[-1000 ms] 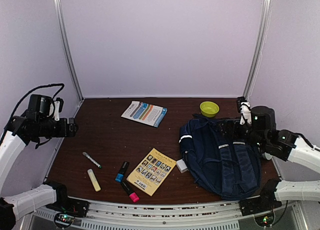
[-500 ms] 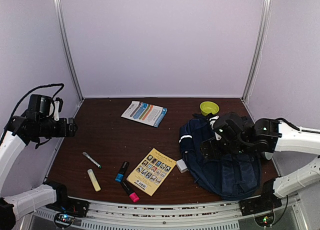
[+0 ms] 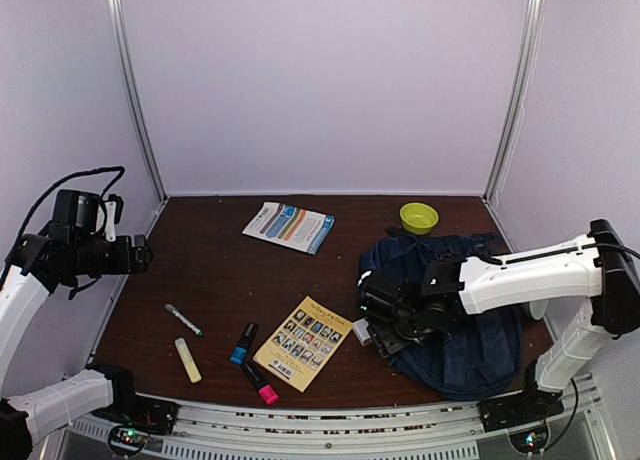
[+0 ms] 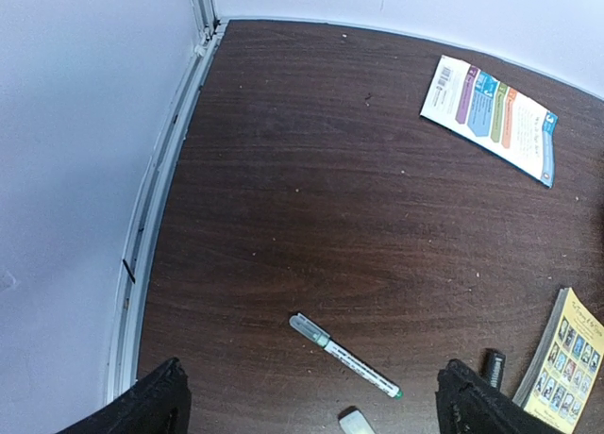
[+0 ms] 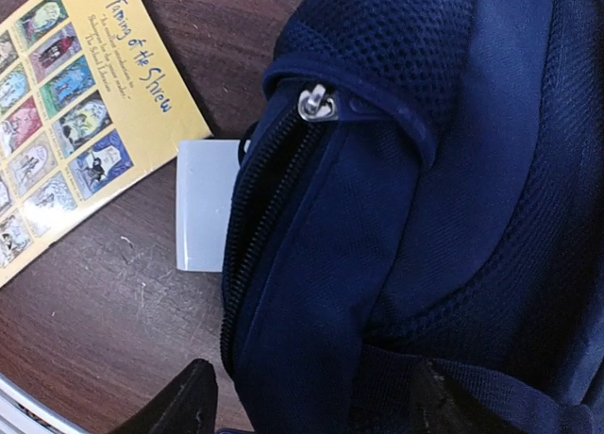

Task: Pack the student bag
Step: Grab the student bag from the center of the board.

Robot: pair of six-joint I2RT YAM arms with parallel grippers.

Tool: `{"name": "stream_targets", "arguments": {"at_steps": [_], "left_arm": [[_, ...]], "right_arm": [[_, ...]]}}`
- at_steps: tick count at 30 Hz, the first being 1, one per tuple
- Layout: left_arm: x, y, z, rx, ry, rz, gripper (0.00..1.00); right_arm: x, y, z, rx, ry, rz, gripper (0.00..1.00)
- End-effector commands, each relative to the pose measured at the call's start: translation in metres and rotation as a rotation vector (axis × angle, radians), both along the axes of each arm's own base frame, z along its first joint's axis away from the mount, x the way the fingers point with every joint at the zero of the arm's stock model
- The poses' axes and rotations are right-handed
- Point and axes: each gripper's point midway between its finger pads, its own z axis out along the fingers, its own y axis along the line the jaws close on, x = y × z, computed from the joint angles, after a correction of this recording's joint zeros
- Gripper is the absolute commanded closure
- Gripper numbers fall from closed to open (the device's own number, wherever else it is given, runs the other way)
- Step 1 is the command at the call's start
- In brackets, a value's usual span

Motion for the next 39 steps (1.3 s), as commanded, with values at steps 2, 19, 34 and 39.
{"name": "stream_targets", "arguments": {"at_steps": [2,19,34,39], "left_arm": [[0.005,0.001,0.008,-0.002,-0.046,0.014,0.07],[0.003,0.004,0.012,0.003,-0.061,0.026,0.07],[0.004,0.006,0.009,0.007,-0.051,0.035,0.07],[0.004,0.007,0.010,0.005,-0.055,0.038,0.07]], "right_arm": [[-0.001,0.011,-0.003,0.012,0.019,-0.015,0.36],[0.009,0.106,0.001,0.129,0.028,0.152,1.00],[0.040,0.214,0.138,0.449,-0.163,0.219,1.00],[0.053,0.200,0.211,0.509,-0.283,0.179,1.00]]}}
